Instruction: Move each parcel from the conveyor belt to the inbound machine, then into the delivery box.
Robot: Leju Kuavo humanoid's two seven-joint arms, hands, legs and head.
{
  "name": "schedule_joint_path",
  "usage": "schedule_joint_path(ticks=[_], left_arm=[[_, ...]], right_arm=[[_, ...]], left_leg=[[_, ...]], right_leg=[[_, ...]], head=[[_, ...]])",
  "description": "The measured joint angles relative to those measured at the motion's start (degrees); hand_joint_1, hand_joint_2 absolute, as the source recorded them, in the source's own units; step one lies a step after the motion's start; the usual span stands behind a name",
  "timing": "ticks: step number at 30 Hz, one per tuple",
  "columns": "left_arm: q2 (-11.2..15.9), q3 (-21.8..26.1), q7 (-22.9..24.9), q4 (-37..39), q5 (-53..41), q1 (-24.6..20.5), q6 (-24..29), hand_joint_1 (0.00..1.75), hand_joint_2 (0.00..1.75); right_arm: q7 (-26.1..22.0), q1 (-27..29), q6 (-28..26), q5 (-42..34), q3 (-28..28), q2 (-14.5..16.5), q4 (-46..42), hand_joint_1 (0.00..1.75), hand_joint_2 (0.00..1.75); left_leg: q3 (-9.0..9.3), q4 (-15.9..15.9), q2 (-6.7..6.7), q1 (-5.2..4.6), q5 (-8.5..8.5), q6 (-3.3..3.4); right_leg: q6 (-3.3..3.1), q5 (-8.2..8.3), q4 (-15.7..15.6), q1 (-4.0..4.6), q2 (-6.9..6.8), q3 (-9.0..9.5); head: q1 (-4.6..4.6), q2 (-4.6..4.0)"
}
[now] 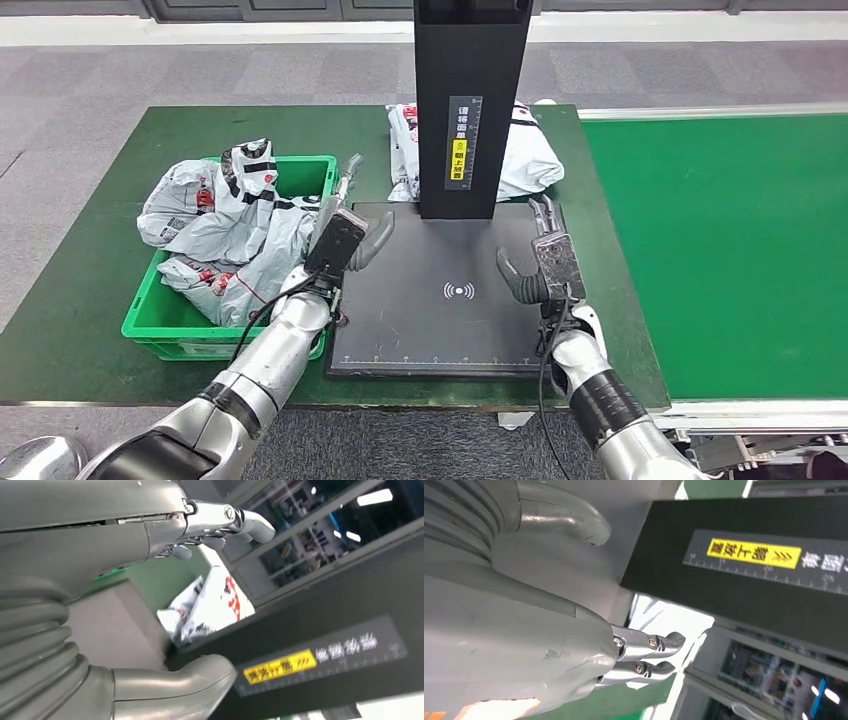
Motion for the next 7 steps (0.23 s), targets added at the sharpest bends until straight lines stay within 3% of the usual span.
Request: schedule_joint_path(ticks=[7], left_arm=[[-2.73,-1.84,-0.84,5.95,1.31,-1.98,1.49,0.00,1.75]], right_arm=[[-1.36,0.73,-2.32,-1.03,0.86,0.18,0.49,0.00,1.75]], left_leg=[[-0.04,0.00,0.01,0.00,0.00,0.00]], right_leg=[[0.00,0.00,0.00,-0.01,-0.01,-0.01]], head=[[0.01,0.01]])
